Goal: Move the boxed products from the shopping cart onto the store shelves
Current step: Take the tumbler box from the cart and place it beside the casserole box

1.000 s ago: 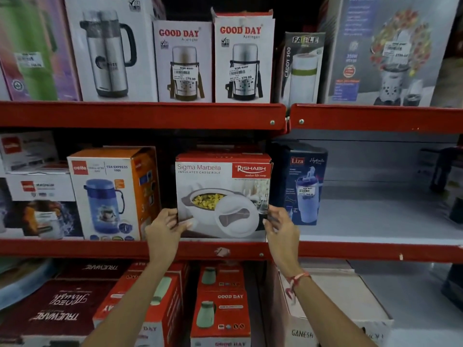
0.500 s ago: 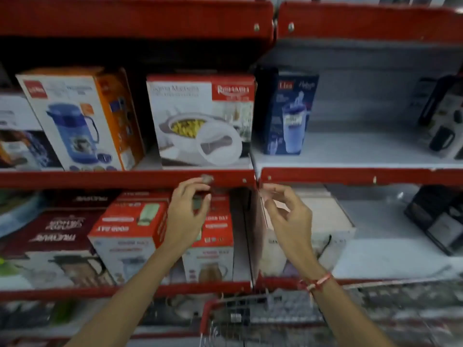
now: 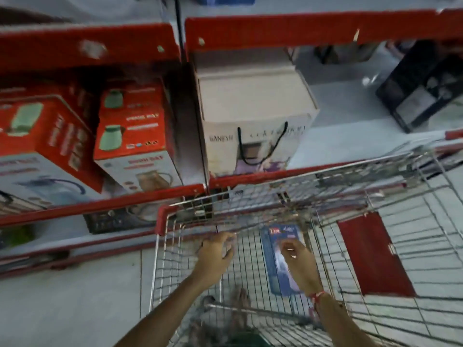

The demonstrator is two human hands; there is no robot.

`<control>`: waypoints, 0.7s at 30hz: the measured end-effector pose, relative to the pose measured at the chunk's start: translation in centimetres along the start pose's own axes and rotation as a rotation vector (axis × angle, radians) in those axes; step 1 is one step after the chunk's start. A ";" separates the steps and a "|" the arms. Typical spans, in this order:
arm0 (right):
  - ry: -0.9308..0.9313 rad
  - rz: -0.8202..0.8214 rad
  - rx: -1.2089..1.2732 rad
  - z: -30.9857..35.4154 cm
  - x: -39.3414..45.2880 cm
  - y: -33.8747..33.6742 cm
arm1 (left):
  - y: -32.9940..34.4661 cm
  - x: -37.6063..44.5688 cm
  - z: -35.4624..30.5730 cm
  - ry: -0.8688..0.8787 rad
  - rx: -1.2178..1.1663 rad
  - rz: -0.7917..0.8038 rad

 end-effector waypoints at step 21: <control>0.706 0.317 0.201 -27.9 16.7 4.9 | 21.1 7.2 8.8 -0.628 -0.279 0.505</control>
Point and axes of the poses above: each hand's wrist, its own x-axis towards the middle knuckle, its own y-axis out of the palm, z = x × y, the point moved 4 cm from there along x, towards the middle knuckle, and after that the axes turned 8 degrees about y, right-handed, at the moved point
